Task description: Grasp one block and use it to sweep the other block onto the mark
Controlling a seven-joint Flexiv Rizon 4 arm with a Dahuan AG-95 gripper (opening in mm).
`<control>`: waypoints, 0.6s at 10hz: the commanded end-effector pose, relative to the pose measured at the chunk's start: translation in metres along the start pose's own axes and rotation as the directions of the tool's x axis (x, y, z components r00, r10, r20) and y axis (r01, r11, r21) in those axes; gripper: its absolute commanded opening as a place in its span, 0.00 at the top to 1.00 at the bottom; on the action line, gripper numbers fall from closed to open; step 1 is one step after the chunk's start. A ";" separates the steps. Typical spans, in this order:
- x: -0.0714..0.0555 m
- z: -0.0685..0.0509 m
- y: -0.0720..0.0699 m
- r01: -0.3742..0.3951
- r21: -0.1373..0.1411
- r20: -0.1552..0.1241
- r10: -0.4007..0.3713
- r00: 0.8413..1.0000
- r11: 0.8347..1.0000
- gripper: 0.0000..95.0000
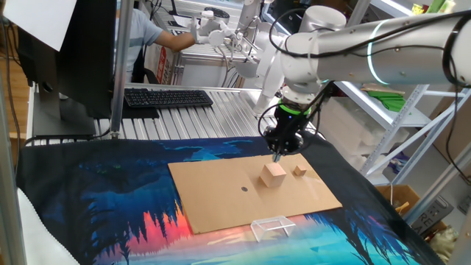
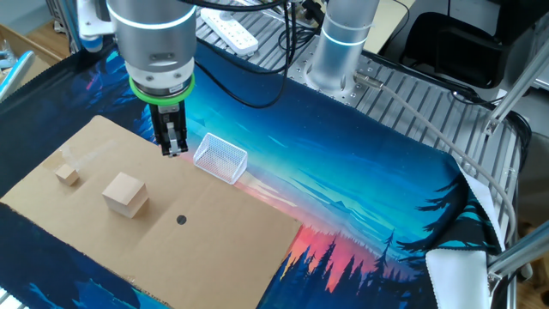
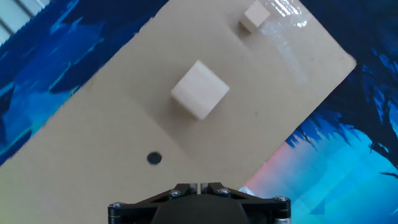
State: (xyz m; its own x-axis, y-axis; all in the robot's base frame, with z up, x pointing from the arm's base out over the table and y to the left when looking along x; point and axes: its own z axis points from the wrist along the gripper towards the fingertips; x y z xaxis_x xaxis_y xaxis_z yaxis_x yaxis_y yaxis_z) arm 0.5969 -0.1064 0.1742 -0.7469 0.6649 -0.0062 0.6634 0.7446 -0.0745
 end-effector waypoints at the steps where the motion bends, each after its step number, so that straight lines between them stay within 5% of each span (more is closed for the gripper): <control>1: -0.007 0.001 0.000 -0.042 0.000 0.003 0.042 0.999 0.999 1.00; 6: -0.016 -0.002 -0.001 -0.034 -0.015 -0.014 0.034 0.999 0.999 1.00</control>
State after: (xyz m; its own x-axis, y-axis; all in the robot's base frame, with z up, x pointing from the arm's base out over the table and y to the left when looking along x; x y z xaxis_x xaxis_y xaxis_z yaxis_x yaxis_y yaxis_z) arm 0.6103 -0.1176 0.1764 -0.7262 0.6873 0.0135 0.6858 0.7257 -0.0555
